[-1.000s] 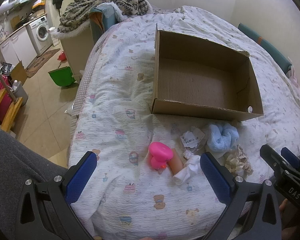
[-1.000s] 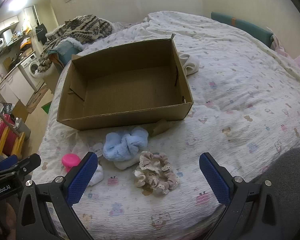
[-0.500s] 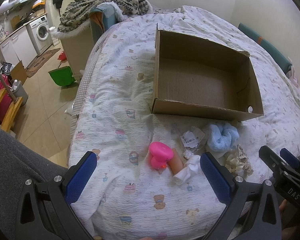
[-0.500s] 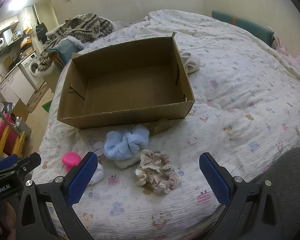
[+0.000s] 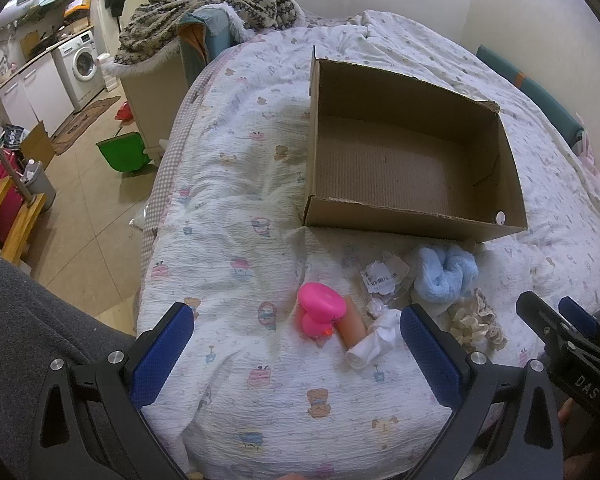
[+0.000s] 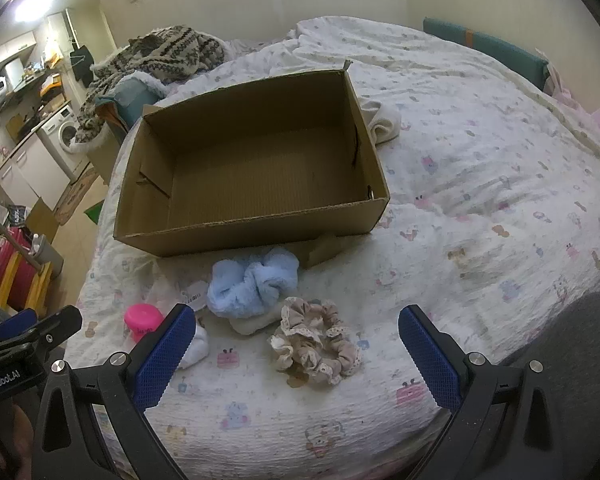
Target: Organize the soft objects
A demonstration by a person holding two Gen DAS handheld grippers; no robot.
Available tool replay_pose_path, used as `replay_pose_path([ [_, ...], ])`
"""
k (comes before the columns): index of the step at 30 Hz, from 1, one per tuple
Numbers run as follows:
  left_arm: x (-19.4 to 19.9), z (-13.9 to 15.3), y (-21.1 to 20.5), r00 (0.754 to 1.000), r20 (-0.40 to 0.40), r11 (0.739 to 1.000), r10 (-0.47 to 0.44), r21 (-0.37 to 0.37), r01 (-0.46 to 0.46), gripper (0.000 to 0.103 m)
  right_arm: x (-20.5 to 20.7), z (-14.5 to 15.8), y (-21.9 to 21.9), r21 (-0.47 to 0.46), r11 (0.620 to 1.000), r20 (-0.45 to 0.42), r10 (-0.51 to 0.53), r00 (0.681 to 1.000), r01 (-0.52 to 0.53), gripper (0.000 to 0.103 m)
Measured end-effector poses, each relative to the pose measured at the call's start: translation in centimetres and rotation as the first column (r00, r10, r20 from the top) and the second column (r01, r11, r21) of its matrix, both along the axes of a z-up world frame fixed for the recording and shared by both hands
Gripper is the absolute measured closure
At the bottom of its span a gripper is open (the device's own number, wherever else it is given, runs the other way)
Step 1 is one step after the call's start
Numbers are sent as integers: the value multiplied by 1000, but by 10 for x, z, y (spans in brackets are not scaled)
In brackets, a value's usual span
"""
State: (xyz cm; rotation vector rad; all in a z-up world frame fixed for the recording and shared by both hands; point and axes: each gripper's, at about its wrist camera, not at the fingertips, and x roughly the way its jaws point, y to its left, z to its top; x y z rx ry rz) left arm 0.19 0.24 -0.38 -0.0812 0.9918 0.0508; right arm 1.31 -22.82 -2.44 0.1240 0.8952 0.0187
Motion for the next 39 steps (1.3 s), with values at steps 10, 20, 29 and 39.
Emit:
replay_pose_path([
  [10, -1, 0, 1, 1000, -1, 1000, 0, -1, 0, 0, 2, -1, -1, 12, 1000, -17, 1, 1000, -1, 0],
  [20, -2, -10, 6, 999, -19, 999, 31, -13, -31, 0, 35, -7, -35, 218, 975, -208, 5, 978, 41, 0],
  [29, 3, -9, 14, 997, -49, 997, 60, -39, -61, 0, 74, -71, -20, 149, 987, -521, 34, 853, 52, 13],
  [39, 8, -14, 19, 993, -82, 994, 81, -61, -86, 0, 79, -88, -40, 246, 956, -513, -13, 858, 161, 23],
])
